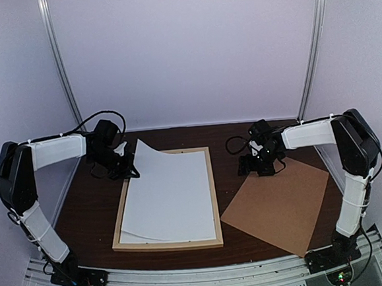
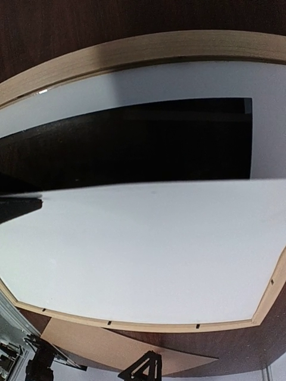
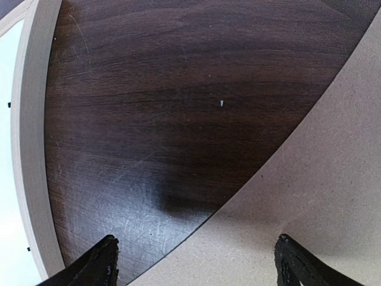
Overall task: Put the photo into the frame
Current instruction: Place the photo on the mat board.
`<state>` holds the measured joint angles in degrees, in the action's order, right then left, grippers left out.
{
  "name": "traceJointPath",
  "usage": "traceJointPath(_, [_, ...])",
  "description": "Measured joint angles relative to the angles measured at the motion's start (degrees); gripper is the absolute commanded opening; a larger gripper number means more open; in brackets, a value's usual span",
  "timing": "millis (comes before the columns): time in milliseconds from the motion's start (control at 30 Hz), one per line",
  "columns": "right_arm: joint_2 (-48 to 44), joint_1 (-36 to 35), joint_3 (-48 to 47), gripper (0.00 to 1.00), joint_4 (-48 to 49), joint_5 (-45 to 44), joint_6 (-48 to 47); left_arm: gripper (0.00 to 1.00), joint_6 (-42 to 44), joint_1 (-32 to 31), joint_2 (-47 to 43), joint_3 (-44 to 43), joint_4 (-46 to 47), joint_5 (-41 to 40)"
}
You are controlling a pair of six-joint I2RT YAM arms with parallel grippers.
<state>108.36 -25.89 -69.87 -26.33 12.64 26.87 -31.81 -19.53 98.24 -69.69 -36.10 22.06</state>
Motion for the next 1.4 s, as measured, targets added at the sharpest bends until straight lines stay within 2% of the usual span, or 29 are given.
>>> traceJointPath(233, [0.0, 0.0, 0.0, 0.9, 0.0, 0.0, 0.1, 0.0, 0.0, 0.0, 0.6, 0.0, 0.0, 0.4])
traceJointPath(400, [0.0, -0.1, 0.0, 0.9, 0.0, 0.0, 0.2, 0.05, 0.0, 0.0, 0.7, 0.0, 0.0, 0.8])
traceJointPath(533, [0.0, -0.1, 0.0, 0.9, 0.0, 0.0, 0.3, 0.11, 0.2, 0.0, 0.8, 0.0, 0.0, 0.9])
traceJointPath(767, [0.2, -0.2, 0.0, 0.9, 0.0, 0.0, 0.3, 0.3, 0.4, 0.0, 0.8, 0.0, 0.0, 0.8])
traceJointPath(1000, [0.2, -0.3, 0.0, 0.9, 0.1, 0.0, 0.3, 0.44, 0.7, 0.0, 0.8, 0.0, -0.1, -0.2])
traceJointPath(1400, [0.2, -0.4, 0.0, 0.9, 0.1, 0.0, 0.3, 0.57, 3.3, 0.0, 0.8, -0.1, -2.3, -6.2])
